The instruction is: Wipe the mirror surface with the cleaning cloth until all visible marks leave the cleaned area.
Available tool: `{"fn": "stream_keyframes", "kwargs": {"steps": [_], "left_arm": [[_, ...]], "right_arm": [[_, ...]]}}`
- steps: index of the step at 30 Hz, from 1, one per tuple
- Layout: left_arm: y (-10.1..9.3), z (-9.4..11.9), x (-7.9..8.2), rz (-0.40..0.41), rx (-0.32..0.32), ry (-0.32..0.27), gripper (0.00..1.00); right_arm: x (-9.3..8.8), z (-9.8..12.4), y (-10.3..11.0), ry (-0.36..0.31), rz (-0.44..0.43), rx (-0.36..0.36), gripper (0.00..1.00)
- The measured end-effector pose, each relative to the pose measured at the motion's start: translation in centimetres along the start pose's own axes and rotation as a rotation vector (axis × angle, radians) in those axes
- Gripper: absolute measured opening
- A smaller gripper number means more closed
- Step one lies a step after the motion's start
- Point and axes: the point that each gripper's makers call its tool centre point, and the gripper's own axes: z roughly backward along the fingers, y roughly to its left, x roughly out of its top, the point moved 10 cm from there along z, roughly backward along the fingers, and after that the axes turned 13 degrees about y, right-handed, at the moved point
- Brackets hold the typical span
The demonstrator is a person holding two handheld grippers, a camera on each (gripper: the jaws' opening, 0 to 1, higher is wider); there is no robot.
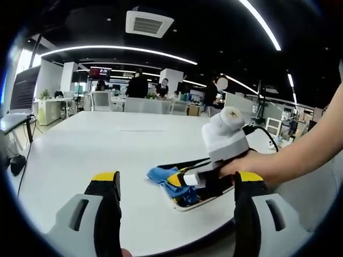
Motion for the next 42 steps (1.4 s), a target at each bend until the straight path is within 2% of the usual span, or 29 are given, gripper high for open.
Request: {"fn": "stream_keyframes", "kwargs": {"steps": [8, 10, 12, 16, 23, 28, 31, 37, 40, 42], "left_arm": [[0.1, 0.0, 0.0, 0.002, 0.006, -0.007, 0.86], [0.2, 0.0, 0.0, 0.006, 0.009, -0.01, 0.86], [0.2, 0.0, 0.0, 0.008, 0.008, -0.012, 0.86], [0.2, 0.0, 0.0, 0.008, 0.008, -0.016, 0.86], [0.2, 0.0, 0.0, 0.009, 0.009, -0.014, 0.86], [0.2, 0.0, -0.1, 0.009, 0.01, -0.01, 0.86], [0.2, 0.0, -0.1, 0.007, 0.008, -0.007, 0.86], [0.1, 0.0, -0.1, 0.004, 0.001, -0.002, 0.86], [0.1, -0.1, -0.1, 0.004, -0.001, 0.002, 0.87], [0.1, -0.1, -0.1, 0.004, 0.0, 0.003, 0.87]], "right_arm": [[0.4, -0.1, 0.1, 0.04, 0.106, -0.019, 0.0], [0.6, -0.1, 0.2, 0.064, 0.214, -0.052, 0.0], [0.7, -0.1, 0.4, 0.084, 0.287, -0.07, 0.0], [0.9, -0.1, 0.2, 0.099, 0.313, -0.052, 0.0], [1.2, -0.1, 0.5, 0.133, 0.52, -0.098, 0.0], [1.2, -0.1, 0.2, 0.131, 0.525, -0.091, 0.0], [1.2, 0.2, 0.0, 0.143, 0.626, -0.111, 0.0], [0.6, 0.7, -0.9, 0.147, 0.588, -0.108, 0.0], [0.5, 0.9, -1.2, 0.16, 0.679, -0.14, 0.0], [0.4, 1.0, -1.2, 0.164, 0.695, -0.148, 0.0]]}}
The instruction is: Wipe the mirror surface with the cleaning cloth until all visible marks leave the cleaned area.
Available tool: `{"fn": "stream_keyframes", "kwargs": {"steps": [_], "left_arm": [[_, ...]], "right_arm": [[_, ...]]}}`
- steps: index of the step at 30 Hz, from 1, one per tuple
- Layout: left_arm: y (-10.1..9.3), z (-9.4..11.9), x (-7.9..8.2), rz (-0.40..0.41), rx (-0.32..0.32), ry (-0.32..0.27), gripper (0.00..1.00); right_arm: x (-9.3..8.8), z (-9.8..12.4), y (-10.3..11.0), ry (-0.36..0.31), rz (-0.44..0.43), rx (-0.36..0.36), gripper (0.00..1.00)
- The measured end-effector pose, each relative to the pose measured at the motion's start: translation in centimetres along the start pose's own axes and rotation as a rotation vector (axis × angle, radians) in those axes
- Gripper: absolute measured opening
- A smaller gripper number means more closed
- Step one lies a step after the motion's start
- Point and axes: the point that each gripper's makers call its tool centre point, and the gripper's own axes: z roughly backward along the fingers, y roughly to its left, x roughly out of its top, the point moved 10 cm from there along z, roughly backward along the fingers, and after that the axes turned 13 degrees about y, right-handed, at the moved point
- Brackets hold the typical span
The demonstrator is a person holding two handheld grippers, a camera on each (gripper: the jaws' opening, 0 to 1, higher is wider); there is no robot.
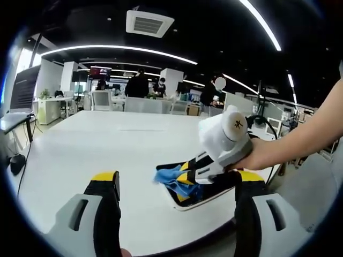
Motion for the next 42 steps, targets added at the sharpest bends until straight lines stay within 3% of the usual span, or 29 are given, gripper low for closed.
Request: {"fn": "stream_keyframes", "kwargs": {"steps": [28, 42], "left_arm": [[0.1, 0.0, 0.0, 0.003, 0.002, -0.006, 0.87], [0.1, 0.0, 0.1, 0.007, 0.004, -0.015, 0.86]], "right_arm": [[-4.7, 0.9, -2.7, 0.035, -0.067, -0.031, 0.0], [-9.0, 2.1, -4.6, 0.079, -0.157, -0.063, 0.0]]}}
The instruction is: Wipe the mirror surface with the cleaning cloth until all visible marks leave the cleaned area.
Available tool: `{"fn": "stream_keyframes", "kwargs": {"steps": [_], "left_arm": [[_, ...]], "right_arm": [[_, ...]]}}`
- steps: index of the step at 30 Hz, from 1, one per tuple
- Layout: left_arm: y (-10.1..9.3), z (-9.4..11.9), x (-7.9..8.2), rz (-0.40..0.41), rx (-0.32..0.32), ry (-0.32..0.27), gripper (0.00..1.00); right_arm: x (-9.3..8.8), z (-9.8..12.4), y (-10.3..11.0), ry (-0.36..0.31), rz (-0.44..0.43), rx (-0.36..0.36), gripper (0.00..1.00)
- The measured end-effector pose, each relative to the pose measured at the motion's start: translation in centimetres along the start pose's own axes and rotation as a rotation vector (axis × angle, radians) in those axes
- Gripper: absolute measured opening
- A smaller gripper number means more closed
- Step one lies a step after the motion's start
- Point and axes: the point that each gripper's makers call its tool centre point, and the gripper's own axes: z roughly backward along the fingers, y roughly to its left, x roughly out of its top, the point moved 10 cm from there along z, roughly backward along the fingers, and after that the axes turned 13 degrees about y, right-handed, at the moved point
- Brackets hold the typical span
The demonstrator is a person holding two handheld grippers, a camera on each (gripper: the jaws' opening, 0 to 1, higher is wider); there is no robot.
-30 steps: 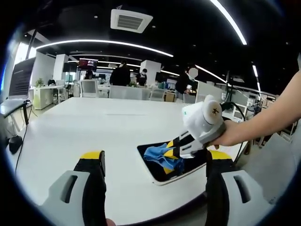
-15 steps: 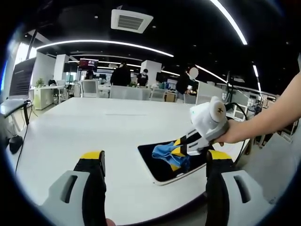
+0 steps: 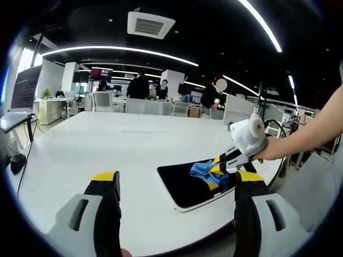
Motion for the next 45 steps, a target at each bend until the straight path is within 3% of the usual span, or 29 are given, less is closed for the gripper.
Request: {"fn": "stream_keyframes", "kwargs": {"steps": [14, 20, 30, 40, 45], "left_arm": [[0.1, 0.0, -0.1, -0.004, 0.0, 0.004, 0.87], [0.0, 0.0, -0.1, -0.004, -0.003, 0.007, 0.86], [0.0, 0.0, -0.2, -0.005, -0.004, 0.012, 0.86], [0.0, 0.0, -0.2, -0.006, -0.008, 0.013, 0.87], [0.0, 0.0, -0.1, -0.007, -0.006, 0.013, 0.87]], "right_arm": [[-2.5, 0.5, -1.5, 0.042, -0.05, -0.024, 0.0], [-3.6, 0.7, -2.0, 0.03, -0.119, -0.035, 0.0], [-4.5, 0.8, -2.3, 0.019, -0.161, -0.04, 0.0], [-5.1, 1.0, -2.6, 0.02, -0.169, -0.037, 0.0], [-4.9, 0.9, -2.7, 0.035, -0.119, -0.035, 0.0]]}}
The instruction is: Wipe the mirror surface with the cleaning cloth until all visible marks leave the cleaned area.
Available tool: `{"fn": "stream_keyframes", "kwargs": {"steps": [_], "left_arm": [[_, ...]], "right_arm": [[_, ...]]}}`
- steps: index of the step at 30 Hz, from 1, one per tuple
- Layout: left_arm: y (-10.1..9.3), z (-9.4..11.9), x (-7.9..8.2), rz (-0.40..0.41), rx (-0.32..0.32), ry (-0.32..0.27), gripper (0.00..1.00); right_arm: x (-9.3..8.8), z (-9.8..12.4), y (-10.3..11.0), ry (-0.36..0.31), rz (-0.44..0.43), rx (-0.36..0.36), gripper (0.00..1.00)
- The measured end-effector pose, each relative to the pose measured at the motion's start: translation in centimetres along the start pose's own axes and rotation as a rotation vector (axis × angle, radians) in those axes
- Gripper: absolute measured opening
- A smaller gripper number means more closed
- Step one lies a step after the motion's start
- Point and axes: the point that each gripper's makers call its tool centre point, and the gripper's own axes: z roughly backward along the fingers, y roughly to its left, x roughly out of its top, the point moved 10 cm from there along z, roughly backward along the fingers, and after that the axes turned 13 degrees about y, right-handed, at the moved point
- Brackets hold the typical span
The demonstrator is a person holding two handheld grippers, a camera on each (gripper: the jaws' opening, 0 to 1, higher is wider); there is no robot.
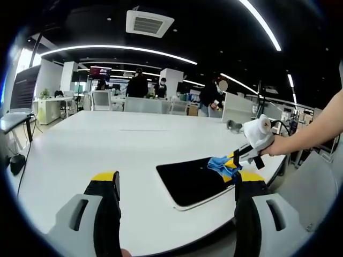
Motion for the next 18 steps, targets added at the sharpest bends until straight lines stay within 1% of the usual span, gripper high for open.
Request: {"fn": "stream_keyframes", "kwargs": {"steps": [4, 6, 8, 11, 14, 16, 18], "left_arm": [[0.0, 0.01, 0.01, 0.001, 0.0, -0.001, 0.87], [0.0, -0.01, 0.02, 0.001, -0.001, -0.001, 0.87], [-0.01, -0.02, 0.02, 0.001, -0.002, 0.0, 0.87], [-0.02, -0.04, 0.02, 0.001, -0.003, 0.0, 0.87], [-0.04, -0.04, 0.01, 0.0, -0.004, 0.002, 0.87], [-0.04, -0.03, -0.01, 0.001, -0.003, 0.002, 0.86], [-0.02, -0.04, -0.01, 0.001, 0.0, 0.002, 0.86]], "right_arm": [[0.03, 0.05, -0.15, 0.004, -0.025, 0.019, 0.0], [0.0, 0.08, -0.03, 0.002, -0.025, 0.014, 0.0], [-0.02, 0.04, 0.04, 0.003, -0.048, 0.001, 0.0], [0.01, 0.0, 0.14, 0.003, -0.06, -0.011, 0.0], [-0.09, -0.02, 0.14, 0.002, -0.124, -0.004, 0.0], [-0.17, -0.04, 0.13, 0.001, -0.207, 0.014, 0.0], [-0.24, -0.11, 0.03, -0.001, -0.253, 0.024, 0.0]]}}
